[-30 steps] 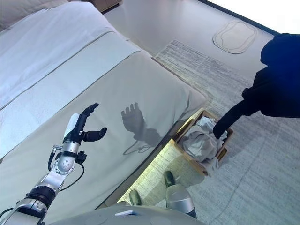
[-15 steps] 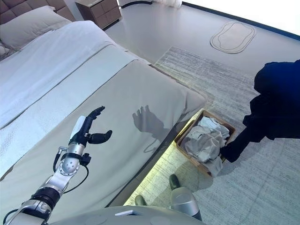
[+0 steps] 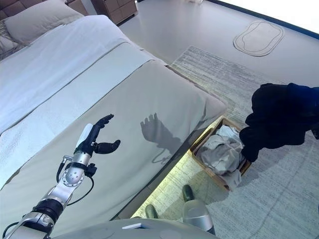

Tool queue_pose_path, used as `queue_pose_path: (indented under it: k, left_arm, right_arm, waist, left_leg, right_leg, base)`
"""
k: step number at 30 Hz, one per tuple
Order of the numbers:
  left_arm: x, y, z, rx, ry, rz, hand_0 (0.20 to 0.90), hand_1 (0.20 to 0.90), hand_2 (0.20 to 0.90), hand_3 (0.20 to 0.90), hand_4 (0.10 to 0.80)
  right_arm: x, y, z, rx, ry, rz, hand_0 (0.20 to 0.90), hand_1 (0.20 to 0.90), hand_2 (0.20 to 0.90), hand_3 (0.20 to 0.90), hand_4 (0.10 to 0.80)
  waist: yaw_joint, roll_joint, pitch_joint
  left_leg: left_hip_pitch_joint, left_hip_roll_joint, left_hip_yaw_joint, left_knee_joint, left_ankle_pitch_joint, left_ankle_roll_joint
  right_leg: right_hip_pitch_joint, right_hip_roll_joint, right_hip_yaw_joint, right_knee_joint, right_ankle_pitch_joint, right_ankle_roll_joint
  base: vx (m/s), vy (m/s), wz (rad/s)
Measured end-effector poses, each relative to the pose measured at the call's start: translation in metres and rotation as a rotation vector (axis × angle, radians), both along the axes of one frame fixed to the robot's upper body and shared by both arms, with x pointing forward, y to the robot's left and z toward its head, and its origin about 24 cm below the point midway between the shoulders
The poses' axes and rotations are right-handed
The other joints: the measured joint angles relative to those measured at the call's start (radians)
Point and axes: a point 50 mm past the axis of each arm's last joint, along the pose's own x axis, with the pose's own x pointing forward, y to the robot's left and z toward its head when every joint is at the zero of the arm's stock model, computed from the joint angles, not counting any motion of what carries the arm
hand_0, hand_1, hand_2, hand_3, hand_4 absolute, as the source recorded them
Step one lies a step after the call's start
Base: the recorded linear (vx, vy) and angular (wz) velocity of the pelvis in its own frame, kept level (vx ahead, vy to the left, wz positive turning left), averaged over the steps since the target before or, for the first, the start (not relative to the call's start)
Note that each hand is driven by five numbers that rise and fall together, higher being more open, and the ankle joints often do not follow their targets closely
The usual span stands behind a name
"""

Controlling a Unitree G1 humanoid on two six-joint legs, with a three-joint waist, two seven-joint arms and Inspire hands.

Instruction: Pick up the clothes from the bed and place them into the basket

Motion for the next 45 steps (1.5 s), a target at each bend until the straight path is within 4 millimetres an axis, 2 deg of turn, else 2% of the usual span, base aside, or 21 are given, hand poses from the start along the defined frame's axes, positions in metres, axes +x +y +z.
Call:
queue_pose_path:
  k: [12, 21, 26, 27, 28, 29, 35, 45]
  left_arm:
    - [-0.001, -0.005, -0.003, 0.002, 0.015, -0.026, 0.900, 0.900, 0.900, 0.900, 0.800]
    - [-0.001, -0.007, -0.004, 0.002, 0.023, -0.030, 0.900, 0.900, 0.900, 0.900, 0.800]
    - [0.000, -0.008, -0.005, 0.005, 0.032, -0.027, 0.900, 0.900, 0.900, 0.900, 0.800]
    - [0.000, -0.008, -0.006, 0.005, 0.034, -0.029, 0.900, 0.900, 0.900, 0.900, 0.800]
    - [0.000, -0.008, -0.006, 0.005, 0.034, -0.030, 0.900, 0.900, 0.900, 0.900, 0.800]
    - [0.000, -0.008, -0.006, 0.005, 0.034, -0.029, 0.900, 0.900, 0.900, 0.900, 0.800]
    - [-0.001, -0.008, -0.006, 0.005, 0.035, -0.030, 0.900, 0.900, 0.900, 0.900, 0.800]
    - [-0.002, -0.013, -0.009, 0.006, 0.053, -0.058, 0.900, 0.900, 0.900, 0.900, 0.800]
  right_arm:
    - [0.007, 0.012, -0.022, 0.005, 0.079, 0.043, 0.300, 0.300, 0.300, 0.200, 0.100]
    - [0.006, 0.029, -0.084, 0.119, 0.257, 0.060, 0.300, 0.300, 0.300, 0.200, 0.100]
    - [0.002, 0.035, -0.108, 0.158, 0.339, 0.060, 0.300, 0.300, 0.300, 0.200, 0.100]
    - [0.000, 0.035, -0.111, 0.154, 0.361, 0.060, 0.335, 0.335, 0.335, 0.241, 0.141]
    - [-0.001, 0.035, -0.113, 0.153, 0.372, 0.059, 0.514, 0.514, 0.514, 0.450, 0.350]
    - [-0.001, 0.035, -0.114, 0.145, 0.380, 0.061, 0.900, 0.900, 0.900, 0.900, 0.800]
    - [0.002, 0.042, -0.121, 0.164, 0.385, 0.069, 0.900, 0.900, 0.900, 0.900, 0.800]
    - [0.003, 0.044, -0.123, 0.163, 0.372, 0.063, 0.900, 0.900, 0.900, 0.900, 0.800]
  waist:
    - [0.000, 0.009, -0.002]
    - [0.018, 0.016, -0.002]
    - [0.040, 0.026, -0.002]
    - [0.043, 0.028, -0.001]
    - [0.048, 0.030, -0.001]
    - [0.055, 0.032, 0.000]
    - [0.066, 0.047, -0.001]
    - [0.062, 0.047, -0.001]
  left_leg:
    - [-0.011, 0.000, -0.011, 0.000, 0.007, -0.004]
    - [-0.013, 0.000, -0.021, 0.000, 0.008, -0.004]
    - [-0.013, 0.000, -0.031, 0.000, 0.012, -0.003]
    - [-0.014, 0.000, -0.038, 0.000, 0.013, -0.004]
    - [-0.014, 0.000, -0.041, 0.000, 0.014, -0.004]
    - [-0.014, 0.000, -0.041, 0.000, 0.015, -0.004]
    - [-0.013, 0.000, -0.048, 0.000, 0.019, -0.001]
    - [-0.011, 0.000, -0.049, 0.000, 0.020, -0.001]
  right_leg:
    - [-0.005, -0.003, -0.016, 0.000, 0.000, 0.000]
    - [-0.004, -0.004, -0.024, 0.000, 0.000, 0.000]
    - [0.001, -0.007, -0.034, 0.000, 0.000, 0.000]
    - [0.004, -0.008, -0.041, -0.001, 0.000, 0.000]
    - [0.005, -0.008, -0.044, -0.001, 0.000, 0.000]
    - [0.005, -0.008, -0.044, -0.001, 0.000, 0.000]
    - [0.009, -0.009, -0.050, -0.001, -0.001, 0.000]
    - [0.012, -0.009, -0.051, -0.001, -0.001, 0.000]
  base:
    - [-0.007, -0.001, 0.03]
    - [0.000, 0.000, 0.00]
    - [-0.002, -0.007, 0.06]
    - [-0.013, 0.002, 0.15]
    - [-0.013, 0.002, 0.11]
    - [-0.011, 0.001, 0.07]
    - [0.000, 0.000, 0.03]
    - [0.000, 0.000, 0.00]
